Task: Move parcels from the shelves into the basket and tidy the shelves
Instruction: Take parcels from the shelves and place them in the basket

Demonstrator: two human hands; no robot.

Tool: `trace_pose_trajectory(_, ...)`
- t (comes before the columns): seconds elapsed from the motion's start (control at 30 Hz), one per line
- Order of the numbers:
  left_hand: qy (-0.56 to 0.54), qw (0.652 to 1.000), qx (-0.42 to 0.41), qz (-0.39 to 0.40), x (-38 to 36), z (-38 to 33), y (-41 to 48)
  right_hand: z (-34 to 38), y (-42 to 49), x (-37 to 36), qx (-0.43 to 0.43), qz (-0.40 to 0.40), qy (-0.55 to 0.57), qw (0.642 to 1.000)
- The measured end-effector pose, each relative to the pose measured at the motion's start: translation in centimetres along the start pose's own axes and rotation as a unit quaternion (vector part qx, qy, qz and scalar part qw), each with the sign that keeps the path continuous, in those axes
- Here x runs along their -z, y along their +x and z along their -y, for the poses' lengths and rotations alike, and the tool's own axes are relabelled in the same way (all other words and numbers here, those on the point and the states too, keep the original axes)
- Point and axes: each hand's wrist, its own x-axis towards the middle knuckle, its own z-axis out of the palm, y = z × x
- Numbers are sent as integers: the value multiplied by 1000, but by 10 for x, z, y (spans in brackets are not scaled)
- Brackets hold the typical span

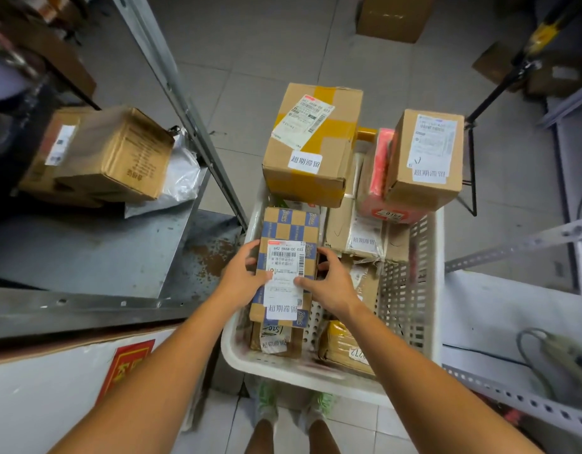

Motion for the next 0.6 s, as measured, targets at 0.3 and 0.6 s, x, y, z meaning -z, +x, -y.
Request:
trace_pose_trajectory(0.3, -29, 1000, 7, -10, -3, -14, 20, 11, 21, 7, 9, -11, 1, 1000)
trace_pose_trajectory(0.6, -16, 1000, 15, -9, 1, -20, 26, 17, 28, 9, 2, -1, -14, 1000)
